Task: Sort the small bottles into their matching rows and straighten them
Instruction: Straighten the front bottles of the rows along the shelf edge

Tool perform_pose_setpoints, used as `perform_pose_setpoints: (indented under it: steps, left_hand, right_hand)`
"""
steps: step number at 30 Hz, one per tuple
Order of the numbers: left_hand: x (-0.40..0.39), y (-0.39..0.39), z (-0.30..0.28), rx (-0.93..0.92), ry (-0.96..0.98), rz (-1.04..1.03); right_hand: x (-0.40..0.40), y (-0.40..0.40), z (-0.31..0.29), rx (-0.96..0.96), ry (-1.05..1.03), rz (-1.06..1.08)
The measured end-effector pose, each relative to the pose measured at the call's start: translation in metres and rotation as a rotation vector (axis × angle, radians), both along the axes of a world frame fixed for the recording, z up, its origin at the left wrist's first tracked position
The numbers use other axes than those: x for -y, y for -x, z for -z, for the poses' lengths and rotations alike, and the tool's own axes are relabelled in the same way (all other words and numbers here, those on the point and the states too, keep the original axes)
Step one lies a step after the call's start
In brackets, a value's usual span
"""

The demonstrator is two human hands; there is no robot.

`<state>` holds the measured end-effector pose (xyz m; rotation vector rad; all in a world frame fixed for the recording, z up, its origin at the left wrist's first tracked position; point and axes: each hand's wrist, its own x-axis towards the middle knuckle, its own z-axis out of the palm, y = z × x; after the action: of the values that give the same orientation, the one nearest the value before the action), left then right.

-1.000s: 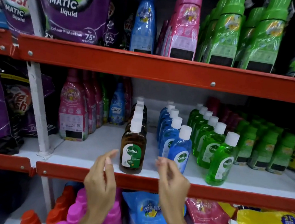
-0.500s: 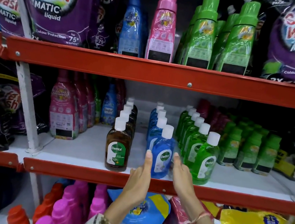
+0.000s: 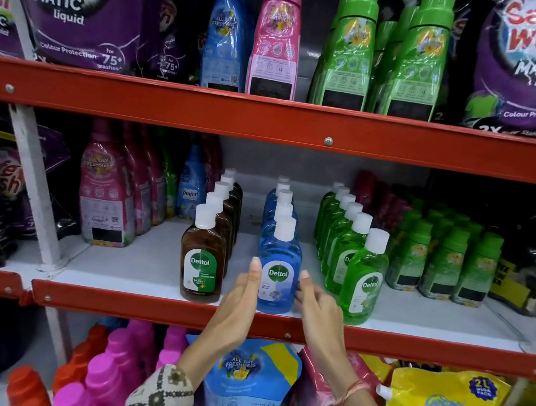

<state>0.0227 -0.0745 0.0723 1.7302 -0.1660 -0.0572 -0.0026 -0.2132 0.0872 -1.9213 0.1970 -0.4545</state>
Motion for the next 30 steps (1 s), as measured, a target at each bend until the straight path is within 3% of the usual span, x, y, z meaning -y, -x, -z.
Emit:
perform_pose_setpoints:
  steps: [8, 11, 14, 16, 18, 22, 24, 30]
  left_hand:
    - [0.002, 0.02, -0.016, 0.067, -0.064, -0.075]
    - [0.008, 0.044, -0.023, 0.274, -0.048, -0.335]
    - [0.02, 0.06, -0.019, 0.461, 0.139, -0.538]
    - [0.038, 0.062, -0.013, 0.432, 0.197, -0.479]
    - [0.059, 0.06, -0.011, 0.343, 0.193, -0.363]
    - [0.097, 0.051, -0.019, 0.093, -0.009, -0.034]
    - [0.115, 0.044, -0.026, 0.024, -0.055, 0.05]
    - [0.133, 0.017, -0.014, -0.094, 0.082, 0.122]
  right_hand:
    - [0.006, 0.003, 0.001, 0.017, 0.098, -0.051]
    - [0.016, 0.014, 0.0, 0.155, 0.111, 0.018]
    - [0.035, 0.033, -0.007, 0.349, -0.042, 0.17]
    - [0.051, 0.041, -0.015, 0.433, -0.142, 0.326]
    - [0.07, 0.037, -0.019, 0.382, -0.181, 0.399]
    - [0.096, 0.016, -0.016, -0.011, -0.11, 0.201]
    - [0.098, 0.013, -0.015, -0.05, -0.072, 0.138]
    - [0.104, 0.02, -0.008, -0.052, 0.004, 0.148]
